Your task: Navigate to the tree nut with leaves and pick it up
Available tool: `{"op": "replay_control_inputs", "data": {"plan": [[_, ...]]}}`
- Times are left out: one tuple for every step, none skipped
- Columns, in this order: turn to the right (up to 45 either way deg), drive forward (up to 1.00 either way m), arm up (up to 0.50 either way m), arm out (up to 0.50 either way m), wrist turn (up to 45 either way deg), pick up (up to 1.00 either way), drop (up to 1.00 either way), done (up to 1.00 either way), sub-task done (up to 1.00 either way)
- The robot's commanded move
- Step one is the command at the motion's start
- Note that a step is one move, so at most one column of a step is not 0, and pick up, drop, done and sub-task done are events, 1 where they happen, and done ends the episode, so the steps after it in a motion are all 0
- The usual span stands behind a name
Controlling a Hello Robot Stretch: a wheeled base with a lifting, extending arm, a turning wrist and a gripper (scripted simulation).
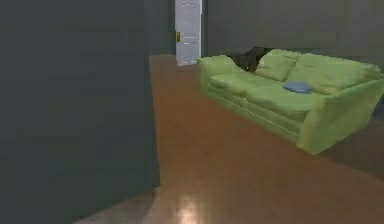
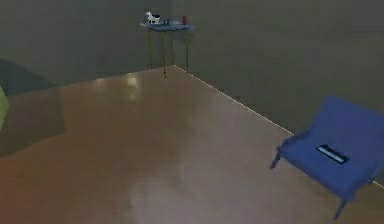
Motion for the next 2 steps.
{"op": "replay_control_inputs", "data": {"plan": [[6.0, 0.00, 0.00, 0.00, 0.0, 0.00, 0.00, 0.00, 0.00], [0.0, 1.00, 0.00, 0.00, 0.0, 0.00, 0.00, 0.00, 0.00]]}}
